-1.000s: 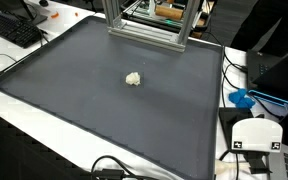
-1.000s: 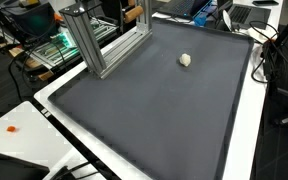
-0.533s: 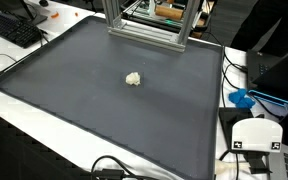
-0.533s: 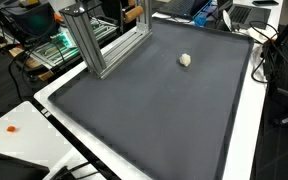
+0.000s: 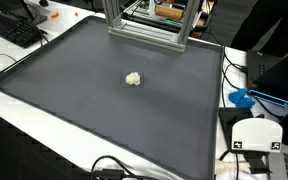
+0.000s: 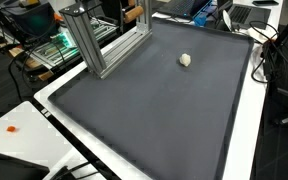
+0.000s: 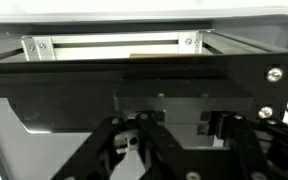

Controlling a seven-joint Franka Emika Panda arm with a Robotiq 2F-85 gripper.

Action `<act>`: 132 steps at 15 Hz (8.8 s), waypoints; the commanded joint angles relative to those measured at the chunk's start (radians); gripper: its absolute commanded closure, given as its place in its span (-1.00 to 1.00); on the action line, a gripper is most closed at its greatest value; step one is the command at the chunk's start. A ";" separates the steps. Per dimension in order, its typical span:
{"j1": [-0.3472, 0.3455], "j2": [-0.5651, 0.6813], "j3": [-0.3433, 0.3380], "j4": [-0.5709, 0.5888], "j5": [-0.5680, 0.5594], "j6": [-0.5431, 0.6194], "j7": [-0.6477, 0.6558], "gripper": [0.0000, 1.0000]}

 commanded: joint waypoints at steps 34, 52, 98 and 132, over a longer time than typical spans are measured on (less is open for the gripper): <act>0.001 0.089 -0.054 0.157 -0.064 -0.002 -0.141 0.43; 0.017 0.242 -0.094 0.255 -0.061 0.199 -0.243 0.43; 0.014 0.932 -0.222 0.561 -0.356 0.498 0.233 0.43; 0.044 0.941 -0.216 0.564 -0.177 0.374 0.694 0.43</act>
